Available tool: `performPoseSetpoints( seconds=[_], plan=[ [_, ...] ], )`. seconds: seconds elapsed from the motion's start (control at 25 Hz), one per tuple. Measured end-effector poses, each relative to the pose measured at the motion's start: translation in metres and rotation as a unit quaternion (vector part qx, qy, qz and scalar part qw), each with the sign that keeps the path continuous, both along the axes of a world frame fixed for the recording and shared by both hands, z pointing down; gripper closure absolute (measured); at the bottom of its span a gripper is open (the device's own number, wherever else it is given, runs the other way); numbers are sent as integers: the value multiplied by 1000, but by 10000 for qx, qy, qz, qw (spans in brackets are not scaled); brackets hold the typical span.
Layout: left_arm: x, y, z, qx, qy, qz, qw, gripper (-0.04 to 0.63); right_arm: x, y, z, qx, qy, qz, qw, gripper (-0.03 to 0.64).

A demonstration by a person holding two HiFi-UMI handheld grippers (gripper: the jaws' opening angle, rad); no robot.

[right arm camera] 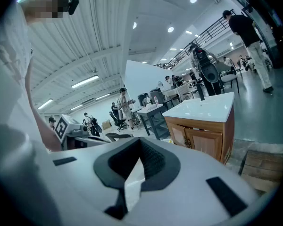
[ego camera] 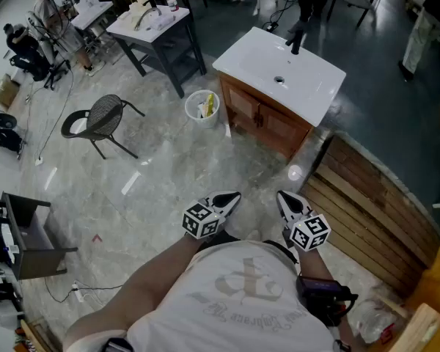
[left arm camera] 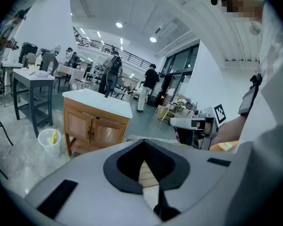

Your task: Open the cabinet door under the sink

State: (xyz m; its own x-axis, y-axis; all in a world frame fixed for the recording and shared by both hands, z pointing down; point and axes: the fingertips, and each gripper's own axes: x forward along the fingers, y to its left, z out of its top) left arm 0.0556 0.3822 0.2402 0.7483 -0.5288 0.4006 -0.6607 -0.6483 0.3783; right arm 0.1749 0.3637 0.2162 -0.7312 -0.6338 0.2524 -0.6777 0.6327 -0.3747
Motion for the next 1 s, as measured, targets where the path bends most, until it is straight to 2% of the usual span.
performPoseSetpoints(
  seconds=[0.12,0.28,0.48,0.72,1.0],
  plan=[
    [-11,0,0,-12,-7,-36,10000,586,-9,1,0,10,-4,16,10000,604],
    [-20,3,3,-79,-13,-1,10000,586,-20,1,0,-78,-265,102,9996,603],
    [-30,7,3,-157,-53,154,9997,586,-34,2,8,-191,-160,136,9996,603],
    [-56,-1,7,-250,10,81,9997,586,-59,-3,21,-396,-92,111,9991,603],
    [-99,-22,13,-311,55,104,9994,586,-98,-31,20,-468,-1,139,9988,603]
  ],
)
